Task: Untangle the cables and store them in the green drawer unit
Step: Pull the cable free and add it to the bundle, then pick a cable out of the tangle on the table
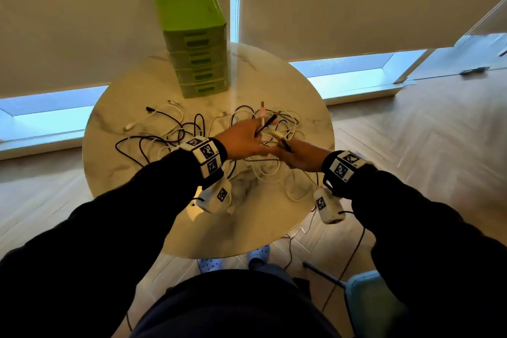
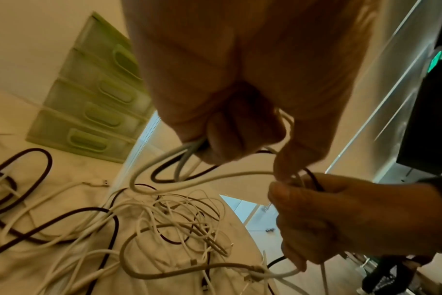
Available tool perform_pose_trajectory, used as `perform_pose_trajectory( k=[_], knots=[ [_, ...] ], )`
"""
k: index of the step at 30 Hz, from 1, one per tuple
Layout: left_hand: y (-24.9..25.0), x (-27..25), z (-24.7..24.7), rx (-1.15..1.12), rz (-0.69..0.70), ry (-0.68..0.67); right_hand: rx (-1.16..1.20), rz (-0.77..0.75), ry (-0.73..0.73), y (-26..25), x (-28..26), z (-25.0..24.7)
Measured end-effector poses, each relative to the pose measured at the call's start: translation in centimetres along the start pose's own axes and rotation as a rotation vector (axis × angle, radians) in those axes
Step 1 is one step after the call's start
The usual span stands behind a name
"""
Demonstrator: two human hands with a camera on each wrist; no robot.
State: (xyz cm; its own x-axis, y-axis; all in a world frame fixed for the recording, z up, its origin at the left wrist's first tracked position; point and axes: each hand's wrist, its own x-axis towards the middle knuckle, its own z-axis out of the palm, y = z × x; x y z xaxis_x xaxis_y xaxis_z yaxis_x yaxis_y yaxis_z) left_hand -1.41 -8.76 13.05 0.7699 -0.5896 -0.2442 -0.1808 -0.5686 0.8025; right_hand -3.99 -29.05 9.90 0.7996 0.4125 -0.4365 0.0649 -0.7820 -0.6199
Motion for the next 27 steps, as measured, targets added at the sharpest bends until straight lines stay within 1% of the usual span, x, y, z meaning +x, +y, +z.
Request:
perform_pose_trajectory(
  k=[2,4,6,7,9,12,17,19,21,23,24,25,27],
  knots=[
    [-0.2,0.5,0.2,0.138,0.015,-0.05,-0.026,-0.028,-0.021,-0.2,-0.4,-0.2],
    [-0.6,0.8,0.3,0.27,0.001,-0.042,-0.026,-0.037,-0.048,-0.2,-0.6,-0.2],
    [-0.8,1.1,0.6,0.333,-0.018,-0.025,0.016,-0.049,-0.043,0.3,-0.6,-0.2],
    [-1.0,1.3,0.7,0.328,-0.038,-0.008,0.023,-0.059,-0.018,0.7,-0.6,-0.3],
    [-0.9,1.3,0.4,0.264,-0.077,0.044,0.001,-0.049,0.021,2.0,-0.5,-0.5],
    [-0.6,1.1,-1.0,0.134,-0.14,0.143,-0.033,-0.018,0.003,3.8,-1.1,-0.5],
    [-0.9,0.4,-3.7,-0.094,-0.185,0.417,0.005,-0.025,-0.034,5.9,-1.0,0.6],
    [-1.2,0.4,-4.5,-0.192,-0.197,0.52,-0.017,0.007,-0.024,6.5,-0.5,0.8],
    [-1.8,0.4,-4.8,-0.294,-0.224,0.582,-0.055,0.035,0.023,6.3,-0.3,0.9],
    [-2.4,0.5,-4.5,-0.397,-0.238,0.58,-0.089,0.034,0.092,5.6,0.1,0.9],
    [-2.5,0.5,-4.0,-0.443,-0.239,0.552,-0.108,0.028,0.123,5.3,0.4,0.8],
    [-2.5,0.5,-3.4,-0.464,-0.234,0.514,-0.155,0.027,0.156,4.8,0.6,0.7],
    [-2.0,0.5,-2.2,-0.429,-0.2,0.435,-0.249,0.055,0.201,3.4,0.8,0.2]
  ],
)
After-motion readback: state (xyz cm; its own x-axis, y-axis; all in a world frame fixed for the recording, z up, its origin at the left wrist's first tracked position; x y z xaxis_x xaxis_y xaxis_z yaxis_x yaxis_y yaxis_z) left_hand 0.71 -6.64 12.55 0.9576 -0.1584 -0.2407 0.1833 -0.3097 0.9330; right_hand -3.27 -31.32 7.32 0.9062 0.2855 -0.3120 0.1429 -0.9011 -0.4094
